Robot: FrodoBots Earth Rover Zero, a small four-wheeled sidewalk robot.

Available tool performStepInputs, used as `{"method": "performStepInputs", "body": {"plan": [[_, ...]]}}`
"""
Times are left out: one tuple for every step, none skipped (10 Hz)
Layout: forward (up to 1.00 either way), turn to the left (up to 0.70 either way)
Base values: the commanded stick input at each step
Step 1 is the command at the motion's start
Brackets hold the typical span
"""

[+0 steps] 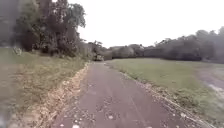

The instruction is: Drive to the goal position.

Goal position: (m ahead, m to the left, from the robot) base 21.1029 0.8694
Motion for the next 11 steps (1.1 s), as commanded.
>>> {"method": "performStepInputs", "body": {"plan": [[0.7,0.0],[0.7,0.0],[0.7,0.0],[0.7,0.0],[0.7,0.0],[0.7,0.0],[0.7,0.0],[0.7,0.0],[0.7,0.0],[0.7,0.0],[0.7,0.0]]}}
